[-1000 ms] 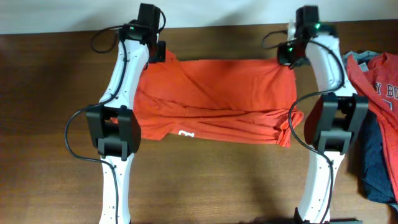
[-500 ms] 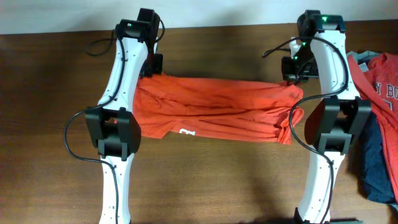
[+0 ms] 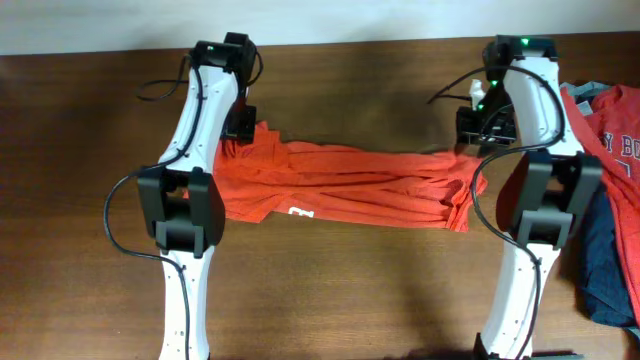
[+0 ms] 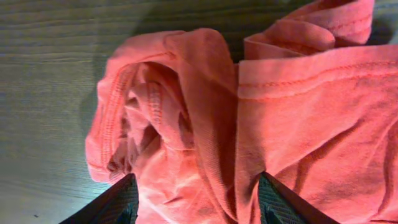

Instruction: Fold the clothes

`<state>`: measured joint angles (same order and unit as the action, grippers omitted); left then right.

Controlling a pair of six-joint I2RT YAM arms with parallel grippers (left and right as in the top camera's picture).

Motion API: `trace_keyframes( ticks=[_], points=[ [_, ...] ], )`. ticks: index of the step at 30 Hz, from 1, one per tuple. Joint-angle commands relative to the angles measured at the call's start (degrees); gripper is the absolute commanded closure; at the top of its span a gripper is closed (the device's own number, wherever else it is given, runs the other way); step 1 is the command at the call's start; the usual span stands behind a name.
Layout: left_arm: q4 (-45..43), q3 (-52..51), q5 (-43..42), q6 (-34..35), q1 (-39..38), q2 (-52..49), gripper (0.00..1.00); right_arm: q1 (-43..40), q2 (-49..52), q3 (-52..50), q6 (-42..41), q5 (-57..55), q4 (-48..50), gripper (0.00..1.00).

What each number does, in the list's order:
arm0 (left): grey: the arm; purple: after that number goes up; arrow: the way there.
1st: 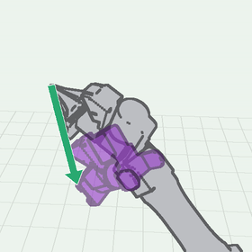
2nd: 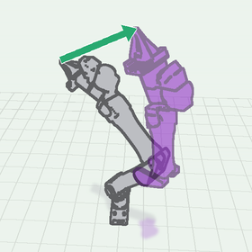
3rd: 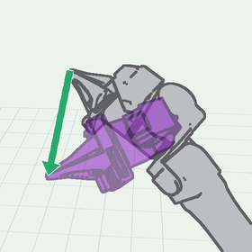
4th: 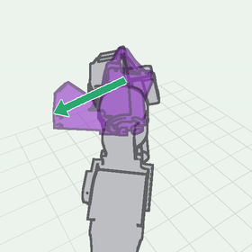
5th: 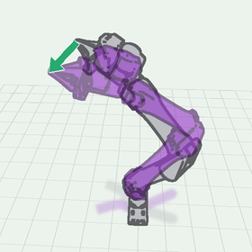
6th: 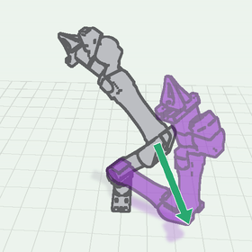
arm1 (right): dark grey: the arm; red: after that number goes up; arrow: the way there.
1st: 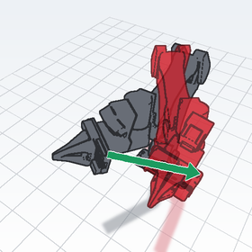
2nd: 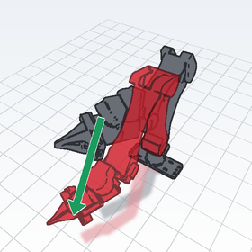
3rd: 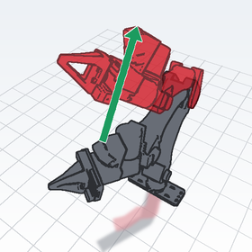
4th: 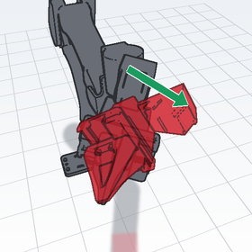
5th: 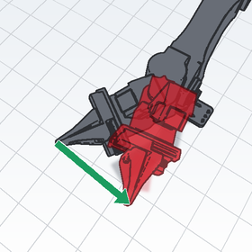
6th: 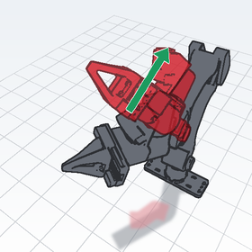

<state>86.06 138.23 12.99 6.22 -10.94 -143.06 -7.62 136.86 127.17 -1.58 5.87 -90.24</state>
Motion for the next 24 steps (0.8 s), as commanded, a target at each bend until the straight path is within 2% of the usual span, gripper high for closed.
trace_keyframes(
  ticks=[1, 5, 6, 10, 13, 15, 19, 24],
  points=[
    [1.33, 5.66, 1.44, 0.15, 0.37, 0.04, 0.37, -1.95, -1.27, 3.30, 0.96, 5.75, -1.55, 0.39],
    [4.48, 12.48, 1.40, 0.13, 1.03, 0.52, 0.32, -4.31, -2.71, 3.56, 3.80, 7.30, -4.59, 0.26],
    [5.81, 14.97, 1.38, 0.13, 1.44, 0.59, 0.30, -5.46, -3.06, 3.56, 5.01, 7.74, -6.38, 0.20],
    [10.05, 23.76, -3.34, 0.07, 3.56, 0.76, 0.27, -9.05, -3.93, 2.99, 6.99, 11.82, -7.13, 0.18],
    [10.64, 29.42, -13.73, -2.82, 5.79, 1.49, 0.27, -11.28, -4.02, 2.82, 7.72, 12.98, -7.13, 0.18],
    [10.64, 31.36, -17.68, -2.91, 6.95, 2.80, 0.27, -11.98, -4.02, 1.73, 8.92, 12.98, -7.13, 0.18],
    [10.56, 33.77, -18.14, -4.61, 7.74, 6.12, 0.27, -12.17, -4.02, -3.13, 10.21, 12.98, -5.68, 0.18],
    [9.33, 34.34, -18.16, -6.51, 7.74, 7.98, 0.26, -11.89, -4.02, -15.21, 10.10, 14.97, 3.04, 0.20]
  ],
)
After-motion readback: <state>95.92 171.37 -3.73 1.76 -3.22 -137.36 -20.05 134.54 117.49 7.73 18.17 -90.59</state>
